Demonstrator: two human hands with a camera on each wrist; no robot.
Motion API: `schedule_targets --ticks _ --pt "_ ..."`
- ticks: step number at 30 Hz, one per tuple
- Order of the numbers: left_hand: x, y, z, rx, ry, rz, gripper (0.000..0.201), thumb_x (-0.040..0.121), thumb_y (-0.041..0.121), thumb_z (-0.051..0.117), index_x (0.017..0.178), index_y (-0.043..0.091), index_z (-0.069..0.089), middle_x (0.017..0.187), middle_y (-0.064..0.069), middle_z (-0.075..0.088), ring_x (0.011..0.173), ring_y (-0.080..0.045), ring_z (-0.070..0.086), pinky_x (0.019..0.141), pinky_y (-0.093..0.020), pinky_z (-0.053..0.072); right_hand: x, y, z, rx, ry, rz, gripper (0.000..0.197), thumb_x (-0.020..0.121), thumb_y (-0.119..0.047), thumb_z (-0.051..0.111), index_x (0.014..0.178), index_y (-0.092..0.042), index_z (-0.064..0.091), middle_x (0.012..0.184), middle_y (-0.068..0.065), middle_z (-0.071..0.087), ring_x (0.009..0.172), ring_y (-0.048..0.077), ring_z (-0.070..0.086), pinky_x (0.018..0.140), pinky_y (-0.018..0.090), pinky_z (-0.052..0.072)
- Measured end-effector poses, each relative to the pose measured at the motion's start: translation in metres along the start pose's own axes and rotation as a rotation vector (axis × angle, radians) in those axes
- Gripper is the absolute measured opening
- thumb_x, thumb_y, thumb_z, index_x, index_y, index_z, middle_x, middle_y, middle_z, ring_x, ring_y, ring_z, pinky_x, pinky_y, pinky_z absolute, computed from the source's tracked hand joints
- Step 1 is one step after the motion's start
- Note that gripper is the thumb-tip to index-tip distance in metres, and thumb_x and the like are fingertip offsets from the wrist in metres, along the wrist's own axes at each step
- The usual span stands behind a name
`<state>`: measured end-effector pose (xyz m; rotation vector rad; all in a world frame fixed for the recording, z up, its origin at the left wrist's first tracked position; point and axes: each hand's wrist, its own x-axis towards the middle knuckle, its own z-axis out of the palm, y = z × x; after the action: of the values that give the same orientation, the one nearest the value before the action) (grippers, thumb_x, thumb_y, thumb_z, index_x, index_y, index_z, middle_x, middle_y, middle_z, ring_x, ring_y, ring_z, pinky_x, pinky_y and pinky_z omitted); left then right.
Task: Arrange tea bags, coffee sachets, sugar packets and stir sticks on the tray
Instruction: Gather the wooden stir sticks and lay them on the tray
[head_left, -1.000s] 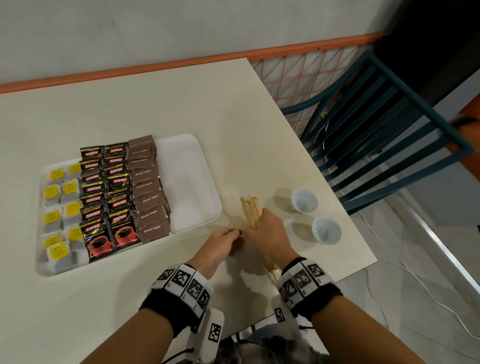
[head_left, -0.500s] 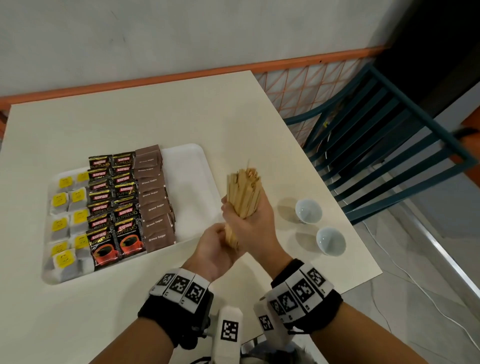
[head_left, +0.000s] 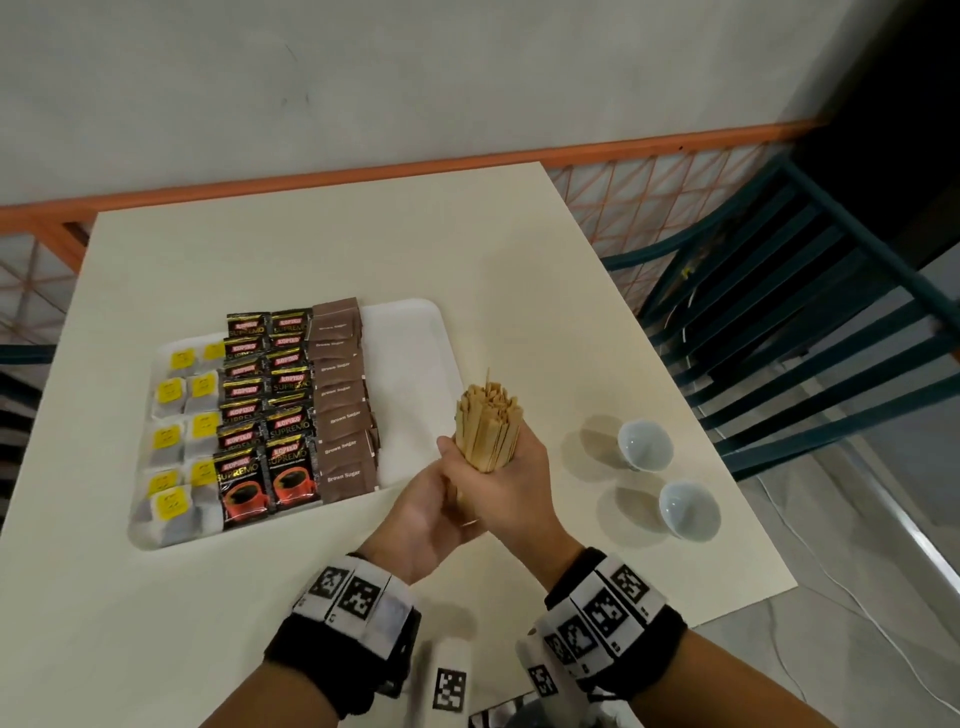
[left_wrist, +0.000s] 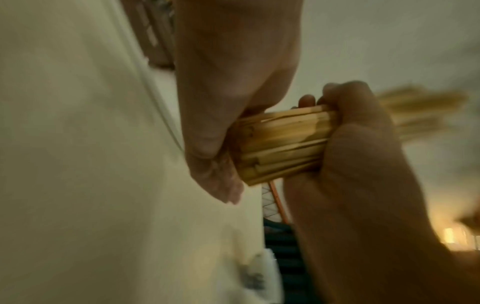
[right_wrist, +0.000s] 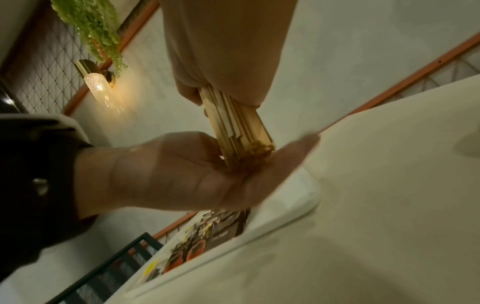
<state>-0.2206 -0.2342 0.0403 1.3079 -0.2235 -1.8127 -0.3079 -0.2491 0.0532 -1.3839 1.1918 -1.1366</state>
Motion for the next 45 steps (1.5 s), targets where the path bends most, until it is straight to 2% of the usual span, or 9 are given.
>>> schedule_targets --ticks 6,9,14,24,28,31,35,41,45 --pt "-0.029 0.012 -0.019 0.756 0.257 1.095 0.045 0.098 0.039 0.025 0.131 0.016 0.046 0.133 0.002 0.051 0.126 -0.006 0.044 0.105 -0.018 0.034 -0.021 0.036 0.011 -0.013 -0.112 0.004 0.028 0.074 -0.011 0.072 0.078 -0.03 0.053 0.068 -0.017 0.061 0.064 0.002 0.058 0.063 0.016 0.047" --pt "-0.027 0.013 -0.013 1.244 0.227 1.314 0.052 0.099 0.036 0.021 0.135 0.005 0.043 0.137 0.0 0.044 0.133 -0.011 0.034 0.113 -0.017 0.019 -0.026 0.049 0.017 -0.048 -0.162 -0.005 0.014 0.075 -0.033 0.064 0.078 -0.024 0.054 0.072 -0.015 0.058 0.066 0.002 0.056 0.061 0.016 0.046" --pt "-0.015 -0.009 -0.017 1.533 0.21 1.213 0.052 0.1 0.03 0.023 0.112 0.005 0.066 0.114 -0.009 0.069 0.114 -0.017 0.056 0.106 -0.021 0.027 -0.028 0.057 0.02 -0.35 -0.164 -0.117 0.043 0.082 -0.039 0.037 0.086 -0.005 0.064 0.078 -0.002 0.062 0.084 -0.006 0.044 0.067 -0.005 0.035" --pt "-0.005 -0.016 -0.007 1.656 0.307 1.255 0.035 0.09 0.023 0.042 0.105 0.009 0.07 0.103 -0.006 0.071 0.1 -0.023 0.066 0.091 -0.034 0.049 -0.023 0.04 0.016 -0.553 -0.216 -0.139 0.023 0.08 -0.018 0.047 0.069 -0.009 0.065 0.059 0.003 0.066 0.053 0.012 0.062 0.051 0.015 0.037" --pt "-0.009 -0.011 -0.002 1.629 0.232 1.149 0.038 0.092 0.033 0.042 0.102 0.01 0.07 0.087 -0.002 0.069 0.079 -0.017 0.062 0.075 -0.027 0.049 -0.02 0.041 0.023 -0.455 -0.251 0.023 0.058 0.1 -0.022 0.02 0.057 -0.016 0.058 0.049 -0.008 0.058 0.042 0.001 0.051 0.047 0.009 0.034" --pt "-0.018 -0.001 -0.001 1.326 0.221 0.995 0.059 0.083 0.056 0.051 0.129 0.019 0.052 0.123 0.005 0.055 0.109 -0.007 0.051 0.095 -0.022 0.043 -0.018 0.05 0.016 -0.26 -0.244 0.125 0.018 0.096 -0.025 0.042 0.091 -0.019 0.058 0.077 -0.014 0.059 0.066 -0.009 0.051 0.069 0.011 0.041" --pt "-0.028 0.007 -0.001 0.724 0.294 0.716 0.108 0.05 0.055 0.077 0.14 0.031 0.024 0.123 0.015 0.05 0.113 0.002 0.05 0.097 -0.019 0.039 -0.009 0.04 0.006 -0.041 -0.385 0.137 0.015 0.08 -0.023 0.061 0.094 -0.019 0.059 0.065 -0.011 0.062 0.056 0.005 0.059 0.048 0.024 0.048" --pt "-0.022 0.017 0.006 0.316 0.423 0.454 0.026 0.074 0.02 0.076 0.095 0.023 0.061 0.093 0.004 0.069 0.089 -0.009 0.064 0.066 -0.019 0.045 0.003 0.004 0.009 -0.192 -0.588 0.118 0.035 0.082 -0.008 0.065 0.098 -0.032 0.046 0.084 -0.02 0.053 0.076 -0.006 0.052 0.069 0.005 0.044" --pt "-0.012 0.032 -0.001 0.202 0.483 0.412 0.015 0.078 0.015 0.07 0.09 0.007 0.066 0.081 -0.005 0.069 0.073 -0.014 0.064 0.056 -0.021 0.05 0.009 0.002 0.017 -0.211 -0.578 0.244 0.052 0.075 -0.01 0.072 0.12 -0.014 0.045 0.099 -0.004 0.059 0.089 0.008 0.059 0.072 0.018 0.052"
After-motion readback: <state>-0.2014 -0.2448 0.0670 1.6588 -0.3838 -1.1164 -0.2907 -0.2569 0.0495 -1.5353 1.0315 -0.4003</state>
